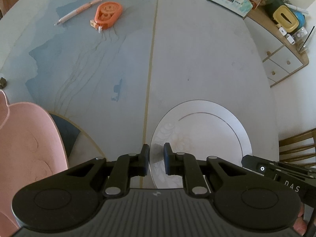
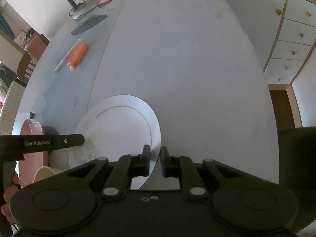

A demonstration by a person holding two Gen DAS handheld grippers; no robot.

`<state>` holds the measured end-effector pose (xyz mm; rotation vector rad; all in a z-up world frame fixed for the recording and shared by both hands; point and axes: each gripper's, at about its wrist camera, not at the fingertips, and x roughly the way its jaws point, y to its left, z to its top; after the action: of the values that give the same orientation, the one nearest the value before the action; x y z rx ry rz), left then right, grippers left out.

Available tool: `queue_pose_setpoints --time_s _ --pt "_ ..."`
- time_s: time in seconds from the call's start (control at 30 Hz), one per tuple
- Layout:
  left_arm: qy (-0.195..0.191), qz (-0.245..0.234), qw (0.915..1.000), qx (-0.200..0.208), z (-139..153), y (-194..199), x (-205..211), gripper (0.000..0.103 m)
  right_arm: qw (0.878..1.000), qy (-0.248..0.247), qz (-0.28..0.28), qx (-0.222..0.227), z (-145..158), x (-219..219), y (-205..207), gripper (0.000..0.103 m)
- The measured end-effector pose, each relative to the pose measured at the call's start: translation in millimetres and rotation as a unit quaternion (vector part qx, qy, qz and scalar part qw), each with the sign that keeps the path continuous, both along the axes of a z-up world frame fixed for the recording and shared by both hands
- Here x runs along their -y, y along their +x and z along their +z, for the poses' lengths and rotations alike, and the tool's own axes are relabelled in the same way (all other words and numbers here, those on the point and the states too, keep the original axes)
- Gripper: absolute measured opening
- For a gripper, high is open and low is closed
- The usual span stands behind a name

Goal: Organize plates and bowls

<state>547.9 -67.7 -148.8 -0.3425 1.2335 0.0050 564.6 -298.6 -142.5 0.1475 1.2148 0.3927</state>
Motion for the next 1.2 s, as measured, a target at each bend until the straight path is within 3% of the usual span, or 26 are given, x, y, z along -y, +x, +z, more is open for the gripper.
queue_pose_setpoints --time_s 0.53,1.2 --pt "0.001 0.007 0.9992 0.041 59.4 -31.3 -13.6 0.014 0.999 0.029 -0.003 0.039 51.8 -5.0 -22.0 0.01" --pt "-0.005 -0.001 0.9968 0.08 125.2 -147.0 -43.8 0.014 0.996 0.03 -0.002 0.089 120.5 -31.1 -133.5 0.01"
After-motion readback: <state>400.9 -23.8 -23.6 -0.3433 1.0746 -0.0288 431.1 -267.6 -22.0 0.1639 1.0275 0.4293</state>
